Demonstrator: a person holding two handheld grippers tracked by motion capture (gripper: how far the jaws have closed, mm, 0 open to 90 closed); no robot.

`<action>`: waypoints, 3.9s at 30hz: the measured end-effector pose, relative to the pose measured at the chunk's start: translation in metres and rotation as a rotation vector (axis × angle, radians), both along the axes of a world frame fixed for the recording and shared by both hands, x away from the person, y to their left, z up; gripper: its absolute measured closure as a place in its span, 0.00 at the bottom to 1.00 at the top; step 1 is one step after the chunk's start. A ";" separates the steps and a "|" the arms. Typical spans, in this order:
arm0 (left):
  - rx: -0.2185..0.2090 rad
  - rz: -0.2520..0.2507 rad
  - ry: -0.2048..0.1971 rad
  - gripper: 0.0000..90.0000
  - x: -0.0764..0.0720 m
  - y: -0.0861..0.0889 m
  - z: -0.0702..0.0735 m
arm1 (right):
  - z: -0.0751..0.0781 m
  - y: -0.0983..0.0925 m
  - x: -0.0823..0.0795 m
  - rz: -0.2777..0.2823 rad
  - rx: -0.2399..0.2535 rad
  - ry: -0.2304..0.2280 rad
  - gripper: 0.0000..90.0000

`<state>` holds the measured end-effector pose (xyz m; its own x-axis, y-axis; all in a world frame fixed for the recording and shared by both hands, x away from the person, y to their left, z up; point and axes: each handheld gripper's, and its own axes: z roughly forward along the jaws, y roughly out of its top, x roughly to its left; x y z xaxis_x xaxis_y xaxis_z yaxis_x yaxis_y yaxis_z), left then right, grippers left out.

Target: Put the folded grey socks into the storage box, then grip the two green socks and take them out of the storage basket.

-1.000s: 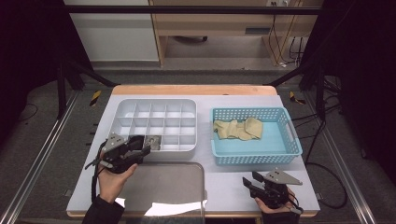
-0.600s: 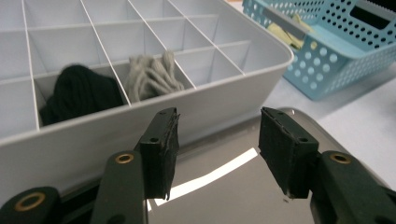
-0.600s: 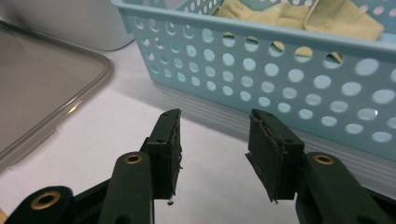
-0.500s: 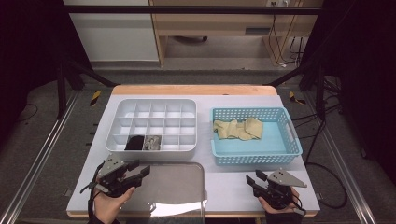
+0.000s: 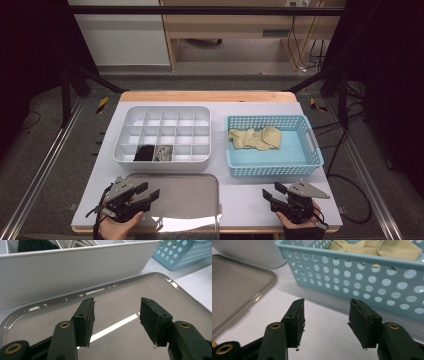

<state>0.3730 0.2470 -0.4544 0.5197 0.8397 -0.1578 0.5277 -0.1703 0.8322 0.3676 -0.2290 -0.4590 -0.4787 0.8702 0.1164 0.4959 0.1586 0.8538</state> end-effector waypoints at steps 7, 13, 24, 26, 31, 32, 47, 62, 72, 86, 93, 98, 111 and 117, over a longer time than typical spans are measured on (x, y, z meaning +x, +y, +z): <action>0.021 0.011 0.007 0.49 0.001 0.002 -0.006 | 0.012 -0.001 0.000 -0.003 0.027 -0.036 0.45; 0.029 0.015 0.011 0.48 0.002 0.002 -0.008 | 0.024 -0.001 0.005 -0.026 0.032 -0.054 0.44; 0.034 0.017 0.025 0.46 0.003 0.004 -0.013 | 0.049 0.001 0.021 -0.059 0.042 -0.088 0.43; 0.036 0.021 0.027 0.46 0.004 0.006 -0.013 | 0.052 0.000 0.026 -0.064 0.042 -0.094 0.43; 0.026 0.029 0.033 0.45 0.005 0.008 -0.014 | 0.057 -0.001 0.039 -0.070 0.041 -0.099 0.42; 0.026 0.030 0.031 0.45 0.005 0.008 -0.014 | 0.058 0.000 0.041 -0.070 0.044 -0.104 0.42; 0.023 0.040 0.038 0.45 0.007 0.012 -0.016 | 0.077 0.004 0.091 -0.112 0.017 -0.134 0.36; 0.021 0.037 0.049 0.45 0.009 0.013 -0.018 | 0.088 0.006 0.133 -0.132 -0.016 -0.126 0.37; 0.016 0.036 0.050 0.45 0.009 0.013 -0.018 | 0.084 0.017 0.164 -0.151 -0.092 -0.100 0.43; 0.022 0.029 0.053 0.45 0.009 0.013 -0.019 | 0.056 0.018 0.192 -0.180 -0.125 -0.007 0.45; 0.026 0.025 0.058 0.45 0.010 0.012 -0.020 | 0.041 0.021 0.201 -0.179 -0.147 0.036 0.46; 0.029 0.023 0.059 0.45 0.010 0.012 -0.020 | 0.032 0.022 0.206 -0.183 -0.158 0.054 0.45; 0.030 0.022 0.064 0.45 0.010 0.011 -0.021 | 0.015 0.026 0.215 -0.181 -0.183 0.130 0.40; 0.033 0.019 0.068 0.45 0.011 0.011 -0.022 | 0.011 0.025 0.218 -0.177 -0.192 0.149 0.43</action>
<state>0.3838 0.2582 -0.4767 0.4923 0.8547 -0.1645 0.5862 -0.1859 0.7885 0.5855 -0.2036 -0.4476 -0.3073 0.9516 -0.0012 0.6480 0.2102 0.7321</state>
